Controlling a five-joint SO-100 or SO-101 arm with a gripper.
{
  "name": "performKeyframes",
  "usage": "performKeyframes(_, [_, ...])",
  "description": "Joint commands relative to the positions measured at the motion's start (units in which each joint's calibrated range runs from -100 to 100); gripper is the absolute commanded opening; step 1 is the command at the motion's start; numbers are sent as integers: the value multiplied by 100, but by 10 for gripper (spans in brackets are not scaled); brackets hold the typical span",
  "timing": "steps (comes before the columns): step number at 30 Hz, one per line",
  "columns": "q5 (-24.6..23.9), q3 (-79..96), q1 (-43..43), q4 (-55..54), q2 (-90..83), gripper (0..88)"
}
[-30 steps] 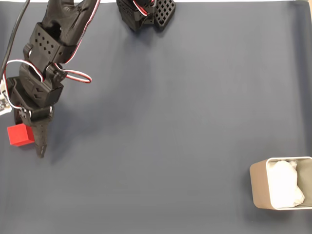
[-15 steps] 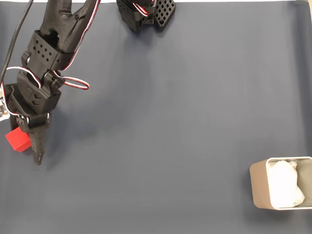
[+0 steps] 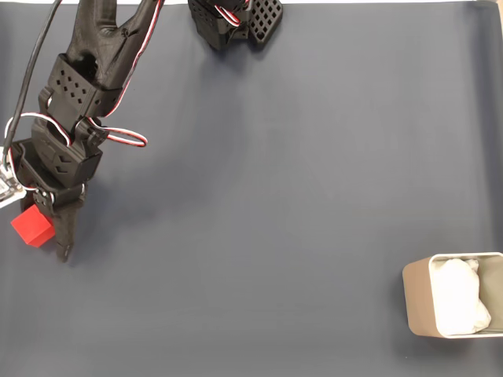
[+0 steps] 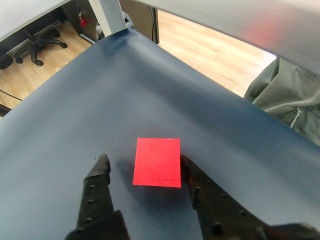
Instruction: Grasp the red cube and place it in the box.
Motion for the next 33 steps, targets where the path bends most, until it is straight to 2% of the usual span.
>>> performKeyframes(1, [166, -250, -65, -60, -70, 227])
performKeyframes(6, [283, -250, -65, -68, -79, 154])
performKeyframes(15, [381, -241, -100, -11, -131, 81])
performKeyframes(33, [322, -268, -221, 383, -564, 76])
